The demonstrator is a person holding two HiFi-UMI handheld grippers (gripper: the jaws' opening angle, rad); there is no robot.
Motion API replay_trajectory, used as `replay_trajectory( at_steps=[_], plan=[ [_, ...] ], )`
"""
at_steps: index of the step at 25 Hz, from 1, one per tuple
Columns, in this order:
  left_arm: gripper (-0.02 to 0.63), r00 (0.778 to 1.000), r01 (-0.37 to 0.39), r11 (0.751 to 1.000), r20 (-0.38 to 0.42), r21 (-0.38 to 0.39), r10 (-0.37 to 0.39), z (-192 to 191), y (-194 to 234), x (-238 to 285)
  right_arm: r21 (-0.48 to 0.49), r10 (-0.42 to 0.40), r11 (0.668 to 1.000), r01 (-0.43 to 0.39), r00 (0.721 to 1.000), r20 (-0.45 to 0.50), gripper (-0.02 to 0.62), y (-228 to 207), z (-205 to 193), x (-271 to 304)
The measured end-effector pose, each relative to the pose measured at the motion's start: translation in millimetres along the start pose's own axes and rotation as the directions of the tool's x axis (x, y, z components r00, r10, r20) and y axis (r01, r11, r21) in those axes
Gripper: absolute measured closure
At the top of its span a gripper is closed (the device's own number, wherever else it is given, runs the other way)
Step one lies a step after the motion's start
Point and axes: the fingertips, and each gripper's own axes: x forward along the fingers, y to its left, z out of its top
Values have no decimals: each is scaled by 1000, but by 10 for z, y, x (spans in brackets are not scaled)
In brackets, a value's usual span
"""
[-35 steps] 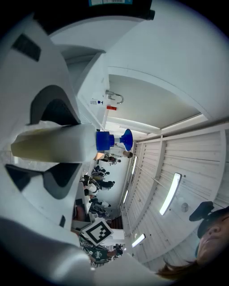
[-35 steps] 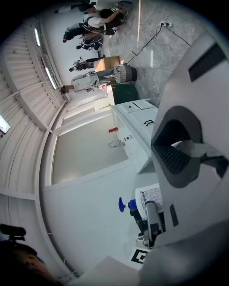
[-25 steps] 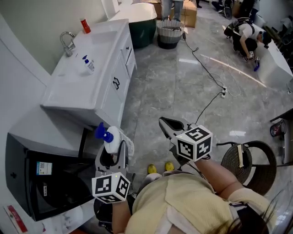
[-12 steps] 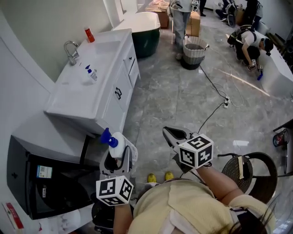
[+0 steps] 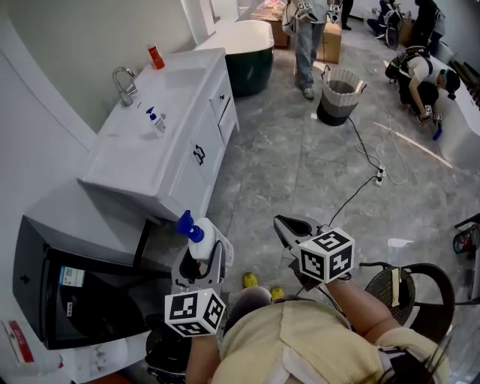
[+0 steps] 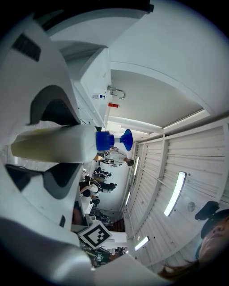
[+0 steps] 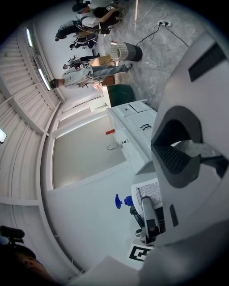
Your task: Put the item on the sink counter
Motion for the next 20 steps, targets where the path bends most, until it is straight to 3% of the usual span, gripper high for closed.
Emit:
replay_trajectory(
  at_steps=[20],
  plan=[
    [327,1000,2,1000,0,-17,-2,274,247,843,-16,13,1000,-13,999,-31,574,-406,410,638]
  ],
)
